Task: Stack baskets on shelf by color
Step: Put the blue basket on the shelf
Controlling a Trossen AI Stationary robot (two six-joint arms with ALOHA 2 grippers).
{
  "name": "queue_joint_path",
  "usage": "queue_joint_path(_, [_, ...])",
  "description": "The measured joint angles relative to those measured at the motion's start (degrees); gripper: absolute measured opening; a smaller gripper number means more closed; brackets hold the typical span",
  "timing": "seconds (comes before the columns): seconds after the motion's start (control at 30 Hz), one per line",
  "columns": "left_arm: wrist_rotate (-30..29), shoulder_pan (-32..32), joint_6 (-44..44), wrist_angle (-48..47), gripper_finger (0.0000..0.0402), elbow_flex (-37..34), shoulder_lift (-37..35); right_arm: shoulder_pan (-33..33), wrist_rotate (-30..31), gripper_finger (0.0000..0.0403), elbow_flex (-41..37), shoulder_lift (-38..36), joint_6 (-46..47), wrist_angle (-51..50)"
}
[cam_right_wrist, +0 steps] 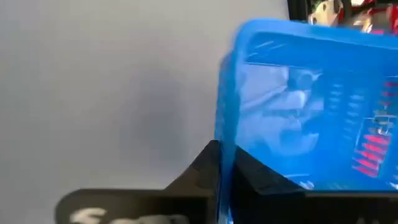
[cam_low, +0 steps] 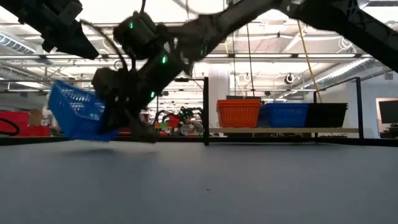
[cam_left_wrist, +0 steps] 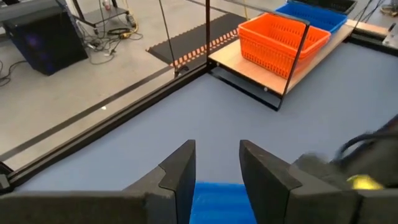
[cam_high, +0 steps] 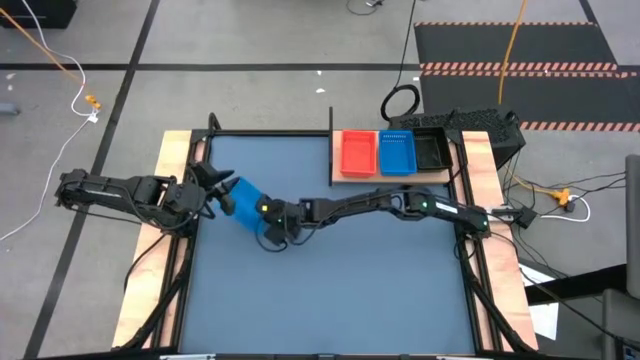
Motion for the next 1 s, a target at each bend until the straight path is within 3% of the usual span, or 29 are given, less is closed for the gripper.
queue_joint_path(0.1, [0.38,-0.01,-0.1,-0.9,0.0127,0.0,0.0,1.89,0.74,0.0005,0.01,-3.54,6.37,-7.15])
queue_joint_path(0.27, [0.74,-0.09,-2.33,-3.28,0.0127,0.0,0.0,5.4,1.6,0.0002,0.05,-11.66,27.84,-25.21])
queue_joint_path(0.37, [0.74,-0.09,-3.48,-3.65,0.0127,0.0,0.0,7.48,2.6,0.0001,0.03,-17.85,35.99,-35.79])
queue_joint_path(0.6, [1.63,-0.09,-4.3,-2.35,0.0127,0.0,0.0,10.23,19.74,0.0001,0.05,-32.96,43.59,-51.35])
queue_joint_path(0.8, [2.03,-0.09,-4.95,-2.28,0.0127,0.0,0.0,6.41,28.45,0.0001,-1.66,-43.8,52.92,-67.15])
queue_joint_path(1.0, [2.03,-0.09,-4.93,-2.35,0.0127,0.0,0.02,-3.56,27.37,0.0,-18.75,-56.59,57.93,-69.65])
